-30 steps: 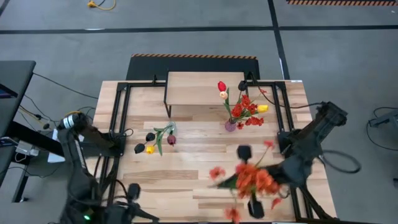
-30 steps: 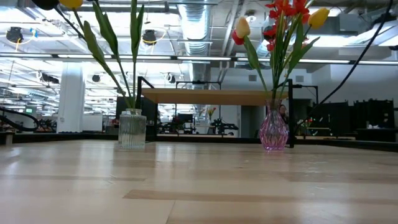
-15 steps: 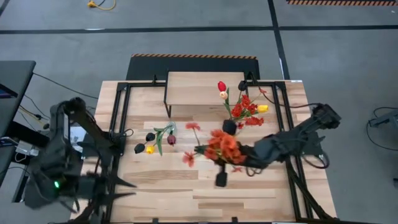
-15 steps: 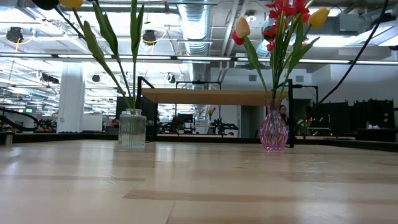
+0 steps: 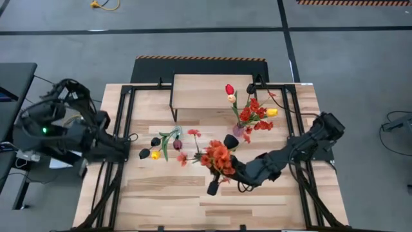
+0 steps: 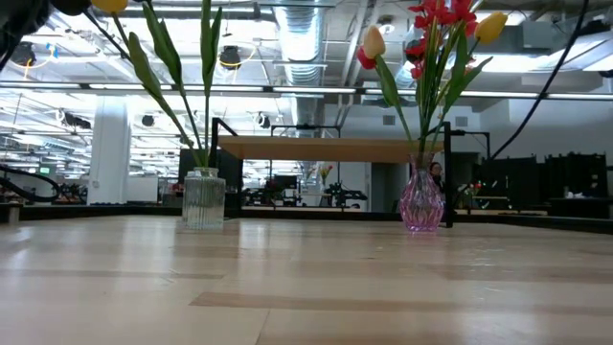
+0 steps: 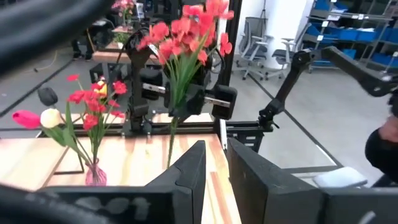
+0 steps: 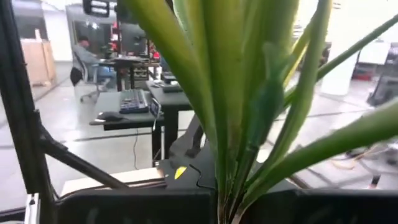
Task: Pick and place flowers into a vace then onto a shelf
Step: Put the red flower into the transparent vase
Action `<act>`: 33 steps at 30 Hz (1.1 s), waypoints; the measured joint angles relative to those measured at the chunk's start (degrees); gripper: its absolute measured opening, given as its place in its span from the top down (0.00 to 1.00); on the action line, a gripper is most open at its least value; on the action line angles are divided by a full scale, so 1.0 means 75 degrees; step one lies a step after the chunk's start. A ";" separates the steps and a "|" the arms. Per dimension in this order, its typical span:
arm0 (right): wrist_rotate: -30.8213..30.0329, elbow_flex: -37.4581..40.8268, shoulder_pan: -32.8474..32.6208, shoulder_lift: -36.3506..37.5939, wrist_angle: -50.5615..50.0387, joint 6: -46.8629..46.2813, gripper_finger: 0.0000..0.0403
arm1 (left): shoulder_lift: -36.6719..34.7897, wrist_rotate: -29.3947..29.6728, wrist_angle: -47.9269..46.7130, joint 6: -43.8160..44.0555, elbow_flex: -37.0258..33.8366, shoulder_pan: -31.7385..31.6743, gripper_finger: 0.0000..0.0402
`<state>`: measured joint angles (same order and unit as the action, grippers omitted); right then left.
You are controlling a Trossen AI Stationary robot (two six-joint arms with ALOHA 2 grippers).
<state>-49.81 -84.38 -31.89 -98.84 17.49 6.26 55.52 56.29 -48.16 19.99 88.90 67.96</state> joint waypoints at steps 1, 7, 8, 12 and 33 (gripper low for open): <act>-0.0021 0.0366 -0.0030 0.0065 0.0414 -0.0092 1.00 | -0.0109 -0.0031 -0.0109 0.0010 0.0000 0.0000 0.86; -0.0251 0.3036 -0.0288 0.0566 0.4422 0.0289 1.00 | -0.0533 -0.0135 -0.0178 -0.0192 -0.0003 0.0000 0.86; -0.0276 0.3442 -0.0331 0.0556 0.5304 0.0556 1.00 | -0.0599 -0.0189 -0.0192 -0.0203 -0.0003 0.0000 0.86; -0.0921 0.4375 -0.0343 0.0013 0.7701 0.1365 1.00 | -0.0783 -0.0251 -0.0199 -0.0203 -0.0003 0.0000 0.86; -0.3250 0.1096 0.0921 -0.2900 0.7424 0.3165 1.00 | -0.1001 -0.0695 -0.1054 -0.0294 -0.0006 0.0000 0.86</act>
<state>-74.19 -76.16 -24.98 -120.59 73.17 30.00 48.01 51.08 -56.06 17.78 88.86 67.96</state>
